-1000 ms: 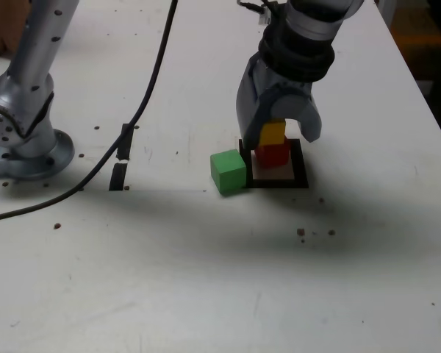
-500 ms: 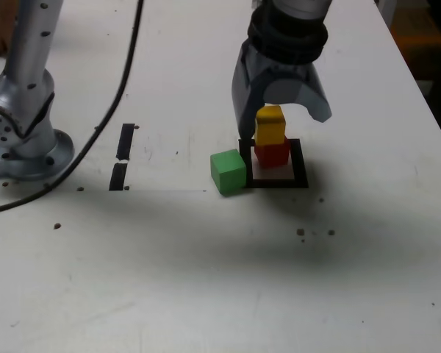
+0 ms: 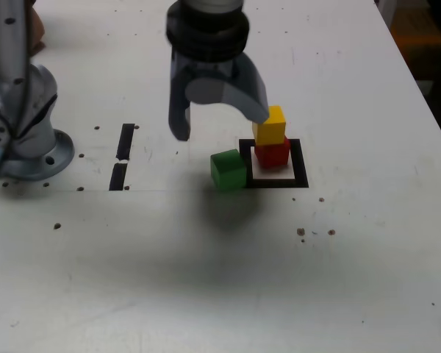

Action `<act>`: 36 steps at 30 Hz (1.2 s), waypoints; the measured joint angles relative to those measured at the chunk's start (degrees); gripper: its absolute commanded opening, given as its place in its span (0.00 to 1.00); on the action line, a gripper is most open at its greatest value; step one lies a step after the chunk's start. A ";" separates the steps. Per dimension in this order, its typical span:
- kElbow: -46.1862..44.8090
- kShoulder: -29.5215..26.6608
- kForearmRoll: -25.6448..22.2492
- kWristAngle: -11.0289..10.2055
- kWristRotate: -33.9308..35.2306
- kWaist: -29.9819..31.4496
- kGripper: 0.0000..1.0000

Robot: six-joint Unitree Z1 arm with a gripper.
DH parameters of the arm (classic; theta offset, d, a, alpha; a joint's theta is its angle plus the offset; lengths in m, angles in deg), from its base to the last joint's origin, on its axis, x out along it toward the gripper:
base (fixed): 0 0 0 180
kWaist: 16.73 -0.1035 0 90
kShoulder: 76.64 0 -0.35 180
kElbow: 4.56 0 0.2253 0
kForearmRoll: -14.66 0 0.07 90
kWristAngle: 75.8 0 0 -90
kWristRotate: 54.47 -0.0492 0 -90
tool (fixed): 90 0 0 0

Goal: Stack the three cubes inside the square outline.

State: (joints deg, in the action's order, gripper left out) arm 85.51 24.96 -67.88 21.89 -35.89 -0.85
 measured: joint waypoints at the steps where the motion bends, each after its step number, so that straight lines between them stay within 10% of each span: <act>1: -1.88 -0.29 1.55 0.41 0.19 0.54 0.99; 7: -4.85 2.82 5.90 3.49 0.86 4.36 0.99; 36: -5.46 10.84 9.88 3.66 0.13 1.39 0.89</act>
State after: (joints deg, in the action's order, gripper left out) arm 80.05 35.80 -58.00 25.55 -35.76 0.55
